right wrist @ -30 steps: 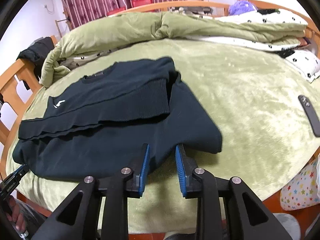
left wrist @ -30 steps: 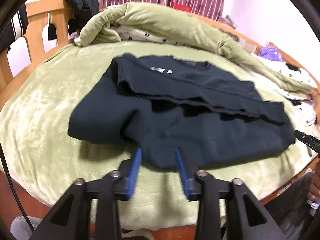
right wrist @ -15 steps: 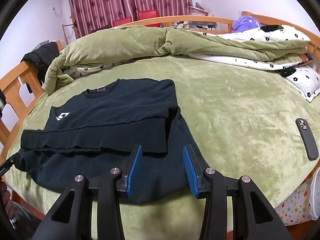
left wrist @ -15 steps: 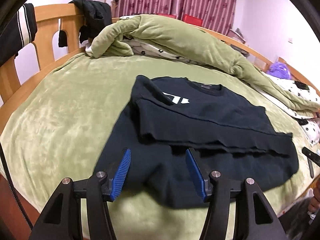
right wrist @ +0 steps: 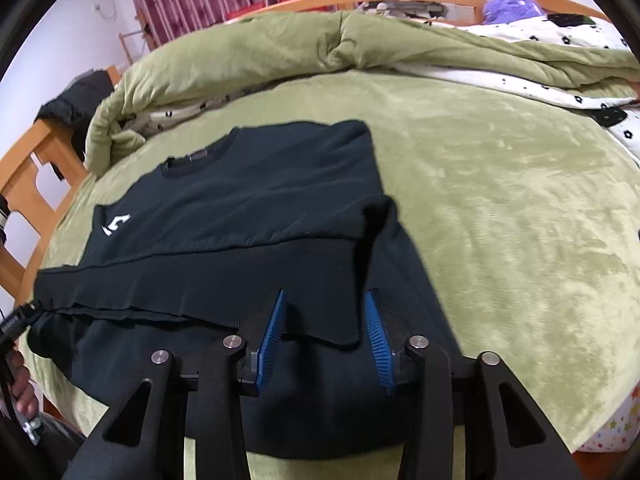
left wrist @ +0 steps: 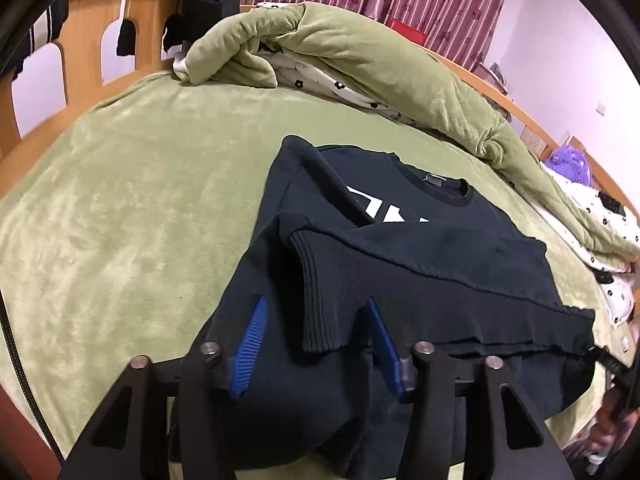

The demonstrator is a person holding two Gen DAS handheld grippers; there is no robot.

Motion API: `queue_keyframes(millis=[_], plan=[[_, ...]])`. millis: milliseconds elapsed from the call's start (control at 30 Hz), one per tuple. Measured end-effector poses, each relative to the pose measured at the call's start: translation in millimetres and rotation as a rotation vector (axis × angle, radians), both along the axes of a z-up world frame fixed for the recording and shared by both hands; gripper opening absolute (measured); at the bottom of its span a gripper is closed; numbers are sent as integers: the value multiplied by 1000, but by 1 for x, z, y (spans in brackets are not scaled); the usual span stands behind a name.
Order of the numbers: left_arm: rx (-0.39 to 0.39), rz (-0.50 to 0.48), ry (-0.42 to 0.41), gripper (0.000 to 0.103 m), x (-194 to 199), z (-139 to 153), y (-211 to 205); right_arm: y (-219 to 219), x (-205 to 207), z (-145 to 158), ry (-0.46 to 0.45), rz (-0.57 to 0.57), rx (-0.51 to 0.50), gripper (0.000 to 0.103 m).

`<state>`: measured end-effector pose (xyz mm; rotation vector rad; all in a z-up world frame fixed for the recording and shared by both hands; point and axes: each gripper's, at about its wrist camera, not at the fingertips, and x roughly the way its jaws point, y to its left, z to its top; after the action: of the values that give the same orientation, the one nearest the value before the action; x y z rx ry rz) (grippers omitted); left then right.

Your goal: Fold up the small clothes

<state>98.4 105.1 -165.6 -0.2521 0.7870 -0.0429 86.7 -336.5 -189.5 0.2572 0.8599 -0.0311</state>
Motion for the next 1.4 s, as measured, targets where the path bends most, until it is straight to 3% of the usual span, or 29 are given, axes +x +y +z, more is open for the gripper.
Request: queue_keyframes(millis=[67,133,167,233,400,633,1000,1400], plan=[[-3,-7,2,34,3,-1,-1,4,7,-7,18,4,-10,33],[-8,-15,-8,19,3,0,-3,6,13,-10,23,4,-16,24],[-10,-21,-20,14,2,1,-4,6,14,-10,19,10,-10,14],[1,-26,-55,8,-1,7,-7,5,13,-6,-1,24,-7,10],[-27,-29,-141,7,-5,30,-10,-2,6,20,-114,43,66,10],[-64,17,-188,6,26,57,-7,-12,29,50,-182,38,179,10],[10,30,-234,6,88,64,-20,-23,96,56,-194,8,266,10],[21,50,-192,7,152,44,-19,-28,168,43,-160,-1,281,9]])
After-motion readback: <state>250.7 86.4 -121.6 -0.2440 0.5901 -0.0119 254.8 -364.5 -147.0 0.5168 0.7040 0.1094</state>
